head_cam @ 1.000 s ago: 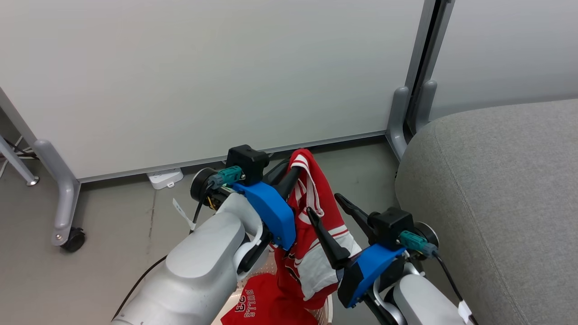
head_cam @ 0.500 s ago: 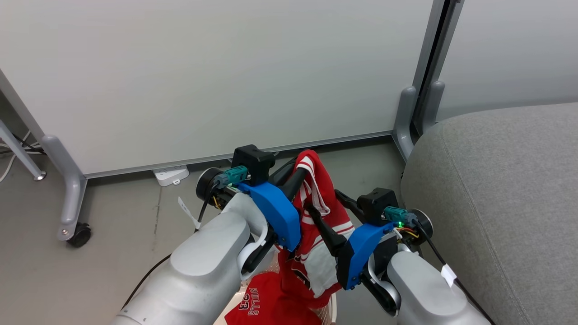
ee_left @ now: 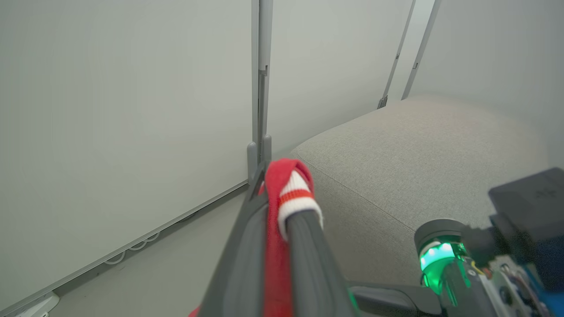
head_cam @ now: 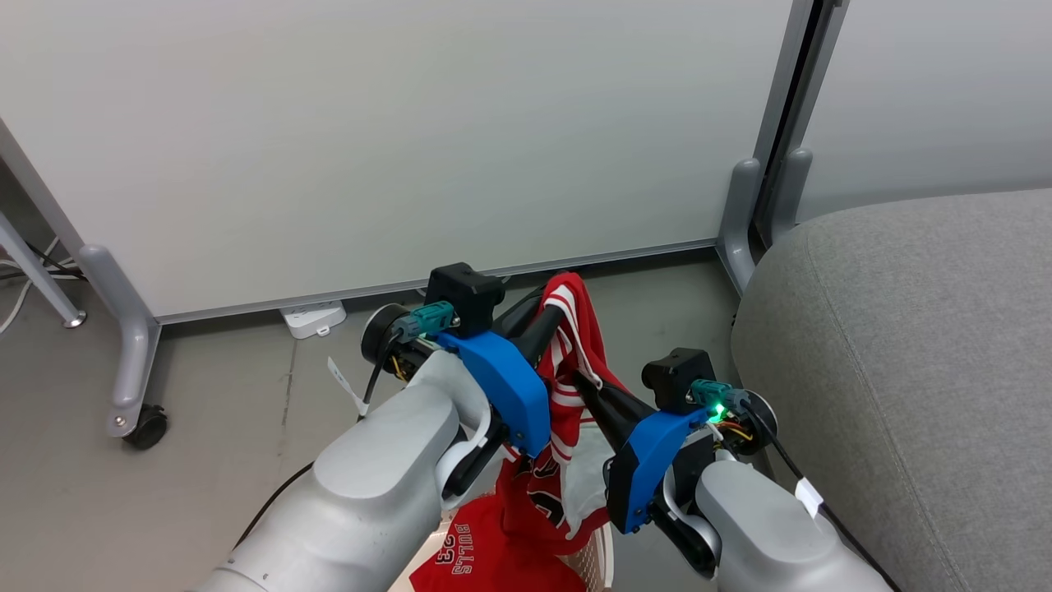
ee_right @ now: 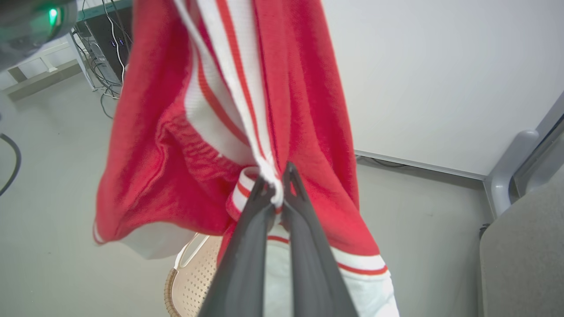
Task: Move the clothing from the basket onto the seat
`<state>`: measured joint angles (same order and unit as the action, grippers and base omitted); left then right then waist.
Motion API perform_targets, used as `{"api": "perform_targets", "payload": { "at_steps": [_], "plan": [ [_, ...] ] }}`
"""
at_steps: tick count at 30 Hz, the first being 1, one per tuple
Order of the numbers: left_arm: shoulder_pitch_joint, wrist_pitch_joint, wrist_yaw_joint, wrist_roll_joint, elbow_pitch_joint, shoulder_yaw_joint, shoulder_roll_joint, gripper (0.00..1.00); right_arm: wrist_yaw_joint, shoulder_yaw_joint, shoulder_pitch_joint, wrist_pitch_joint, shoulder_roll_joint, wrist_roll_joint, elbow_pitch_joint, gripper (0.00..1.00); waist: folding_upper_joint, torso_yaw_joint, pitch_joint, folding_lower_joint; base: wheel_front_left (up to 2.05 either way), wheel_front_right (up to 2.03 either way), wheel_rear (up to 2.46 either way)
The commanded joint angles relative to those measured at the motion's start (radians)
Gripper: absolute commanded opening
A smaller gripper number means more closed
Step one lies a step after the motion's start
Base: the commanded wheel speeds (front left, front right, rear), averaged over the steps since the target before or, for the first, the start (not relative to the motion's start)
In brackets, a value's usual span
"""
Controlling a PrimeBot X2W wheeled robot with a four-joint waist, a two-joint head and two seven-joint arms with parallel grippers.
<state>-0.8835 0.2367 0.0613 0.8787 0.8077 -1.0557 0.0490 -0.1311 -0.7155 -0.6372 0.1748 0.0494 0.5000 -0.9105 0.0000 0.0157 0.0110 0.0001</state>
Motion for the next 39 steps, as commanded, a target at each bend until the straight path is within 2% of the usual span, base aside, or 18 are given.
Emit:
{"api": "perform_targets", "payload": {
  "at_steps": [1,17,18,19,20,32,39],
  "plan": [
    [-0.017,0.007,-0.004,0.006,0.003,-0.003,0.003,0.0,0.001,-0.012,-0.02,0.011,0.002,0.011,-0.011,0.0,0.0,0.002,0.001,-0.0001,0.0,0.0,0.0],
    [-0.025,0.022,-0.007,0.037,0.019,-0.037,0.003,0.0,0.001,-0.082,-0.055,0.062,0.001,0.079,-0.067,0.0,0.0,0.008,0.011,-0.0001,0.0,0.0,0.0],
    [-0.025,0.022,-0.007,0.039,0.02,-0.039,0.003,0.02,0.001,-0.085,-0.056,0.064,0.001,0.083,-0.069,0.0,0.0,0.009,0.011,-0.0001,0.0,0.0,0.0],
    [-0.026,0.022,-0.008,0.042,0.021,-0.041,0.003,0.42,0.001,-0.088,-0.057,0.066,0.001,0.085,-0.071,0.0,0.0,0.009,0.011,-0.0001,0.0,0.0,0.0],
    [-0.027,0.023,-0.009,0.042,0.022,-0.042,0.003,1.0,0.001,-0.091,-0.059,0.069,0.001,0.088,-0.073,0.0,0.0,0.009,0.012,-0.0001,0.0,0.0,0.0],
    [-0.024,0.028,-0.018,0.049,0.027,-0.062,0.003,1.0,0.001,-0.111,-0.076,0.084,0.001,0.11,-0.092,0.0,0.0,0.007,0.016,-0.0001,0.0,0.0,0.0],
    [0.042,0.029,-0.037,-0.014,-0.02,-0.01,0.024,1.0,0.001,-0.076,-0.091,0.091,0.001,0.093,-0.101,0.0,0.0,0.006,0.01,-0.0001,0.0,0.0,0.0]
  ]
}}
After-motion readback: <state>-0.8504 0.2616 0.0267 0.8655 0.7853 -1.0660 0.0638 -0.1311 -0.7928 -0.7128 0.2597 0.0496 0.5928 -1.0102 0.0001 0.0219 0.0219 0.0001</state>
